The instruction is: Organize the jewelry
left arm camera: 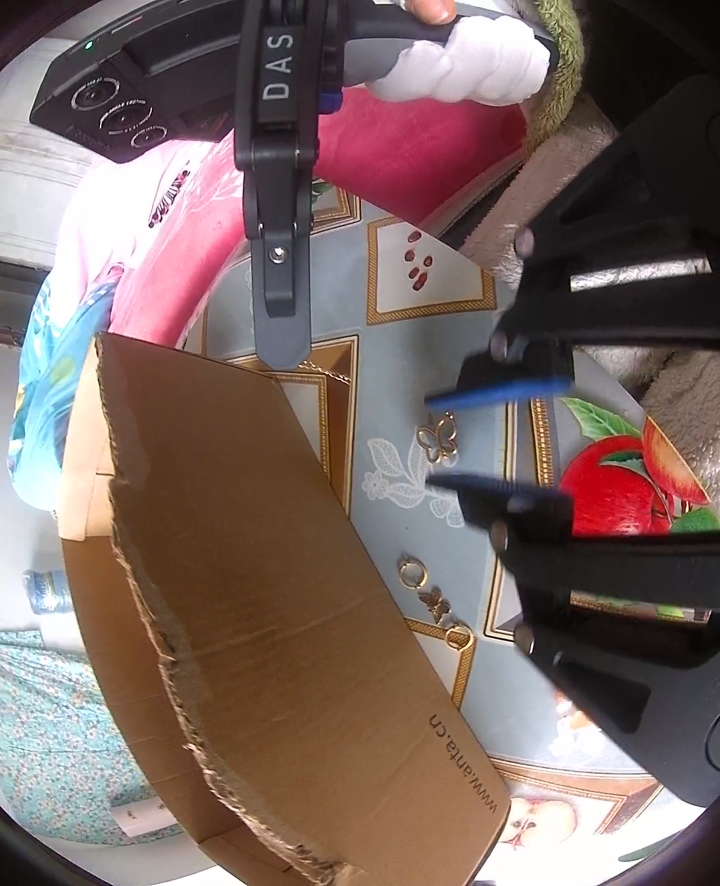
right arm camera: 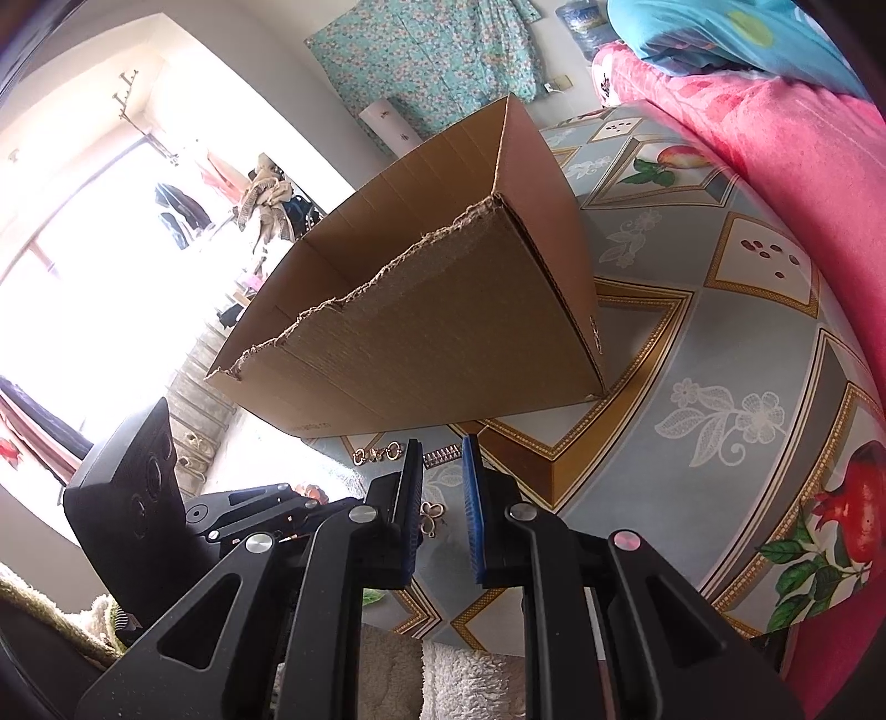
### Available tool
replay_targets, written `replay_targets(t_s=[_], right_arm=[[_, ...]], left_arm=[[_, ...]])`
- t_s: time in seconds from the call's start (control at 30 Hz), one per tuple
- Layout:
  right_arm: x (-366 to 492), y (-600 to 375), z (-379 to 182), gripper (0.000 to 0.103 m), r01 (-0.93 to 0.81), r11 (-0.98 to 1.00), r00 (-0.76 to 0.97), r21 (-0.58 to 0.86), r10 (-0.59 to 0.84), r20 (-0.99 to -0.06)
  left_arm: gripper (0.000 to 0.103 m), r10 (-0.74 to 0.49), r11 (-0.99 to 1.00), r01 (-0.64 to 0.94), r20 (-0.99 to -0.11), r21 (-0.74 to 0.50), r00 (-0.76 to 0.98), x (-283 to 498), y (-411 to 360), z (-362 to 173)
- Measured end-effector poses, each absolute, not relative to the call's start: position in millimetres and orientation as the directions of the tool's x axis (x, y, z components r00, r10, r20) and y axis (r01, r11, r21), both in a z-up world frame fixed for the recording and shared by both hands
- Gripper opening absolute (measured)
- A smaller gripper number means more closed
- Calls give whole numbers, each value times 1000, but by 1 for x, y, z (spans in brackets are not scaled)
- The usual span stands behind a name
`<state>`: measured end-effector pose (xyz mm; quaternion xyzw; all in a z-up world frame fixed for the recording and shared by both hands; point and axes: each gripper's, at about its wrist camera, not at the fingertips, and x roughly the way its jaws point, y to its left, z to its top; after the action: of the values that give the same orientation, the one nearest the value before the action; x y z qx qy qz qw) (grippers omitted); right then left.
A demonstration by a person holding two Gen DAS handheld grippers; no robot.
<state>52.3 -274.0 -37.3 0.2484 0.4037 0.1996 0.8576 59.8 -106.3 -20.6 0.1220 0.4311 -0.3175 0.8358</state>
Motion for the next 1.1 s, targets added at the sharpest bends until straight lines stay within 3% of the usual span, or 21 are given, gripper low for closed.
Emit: replay_targets(t_s=[0.2, 0.43, 0.7, 0.77, 0.8, 1.03, 1.07, 1.1], right_arm=[[52, -275, -38, 15, -140, 796, 594, 589, 543, -593], [54, -277, -39, 15, -135, 793, 593, 594, 545, -593], [55, -276, -39, 15, -136, 797, 596, 589, 541, -593], [55, -276, -38, 15, -138, 798, 598, 586, 539, -593], [54, -276, -37, 15, -139, 799, 599, 585, 539, -593], [52, -276, -35, 15, -145, 803, 604, 578, 534, -591], [52, -276, -34, 15, -146, 804, 605, 577, 534, -591], [52, -276, -34, 15, -145, 804, 605, 576, 533, -591]], left_arm=[[29, -401, 740, 673, -807, -5, 434, 60, -118, -28], [15, -423, 710, 704, -801, -3, 424, 64, -117, -29], [15, -427, 719, 695, -795, -9, 431, 63, -117, -29], [0, -428, 724, 689, -794, -15, 432, 61, -113, -28], [0, -429, 726, 687, -796, -23, 427, 63, -112, -28], [2, -440, 733, 679, -789, -39, 429, 62, -106, -24], [5, -446, 732, 680, -786, -44, 429, 62, -105, -23], [18, -448, 732, 680, -785, -46, 429, 62, -104, -21]])
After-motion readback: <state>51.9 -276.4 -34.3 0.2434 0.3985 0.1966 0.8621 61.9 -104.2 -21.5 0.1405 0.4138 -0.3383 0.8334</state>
